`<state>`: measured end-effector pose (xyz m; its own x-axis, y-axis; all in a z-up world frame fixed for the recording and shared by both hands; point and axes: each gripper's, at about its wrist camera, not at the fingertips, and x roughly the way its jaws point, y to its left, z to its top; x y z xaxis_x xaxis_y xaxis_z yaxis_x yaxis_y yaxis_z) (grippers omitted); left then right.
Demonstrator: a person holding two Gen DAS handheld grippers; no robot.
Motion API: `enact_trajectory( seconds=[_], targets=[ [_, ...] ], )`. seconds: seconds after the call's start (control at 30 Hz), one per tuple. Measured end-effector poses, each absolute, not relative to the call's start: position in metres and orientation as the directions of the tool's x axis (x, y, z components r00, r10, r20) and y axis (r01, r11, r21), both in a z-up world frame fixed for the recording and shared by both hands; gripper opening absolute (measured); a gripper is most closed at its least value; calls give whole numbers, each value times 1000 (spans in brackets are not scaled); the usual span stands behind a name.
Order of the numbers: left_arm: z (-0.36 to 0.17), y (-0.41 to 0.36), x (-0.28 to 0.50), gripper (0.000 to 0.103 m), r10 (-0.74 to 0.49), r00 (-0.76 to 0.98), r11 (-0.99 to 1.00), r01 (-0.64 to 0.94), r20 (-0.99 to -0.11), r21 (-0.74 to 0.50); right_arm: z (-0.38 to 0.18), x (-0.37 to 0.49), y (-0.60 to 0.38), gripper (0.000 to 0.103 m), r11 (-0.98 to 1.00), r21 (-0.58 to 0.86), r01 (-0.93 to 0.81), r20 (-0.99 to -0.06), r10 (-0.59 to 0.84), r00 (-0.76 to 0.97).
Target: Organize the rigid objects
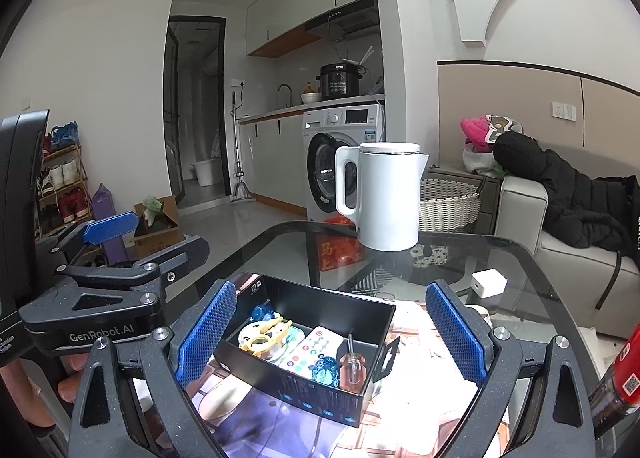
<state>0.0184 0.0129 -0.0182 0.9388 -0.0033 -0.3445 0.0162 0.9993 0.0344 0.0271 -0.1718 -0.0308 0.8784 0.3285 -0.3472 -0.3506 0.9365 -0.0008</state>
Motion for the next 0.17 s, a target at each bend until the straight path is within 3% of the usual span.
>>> enact_trajectory(
  seconds=[0.17],
  targets=[
    [-19, 14, 21, 103, 12, 936, 999, 0, -352, 34, -32, 26, -171, 98, 935, -5, -355, -345, 331, 878]
  ],
)
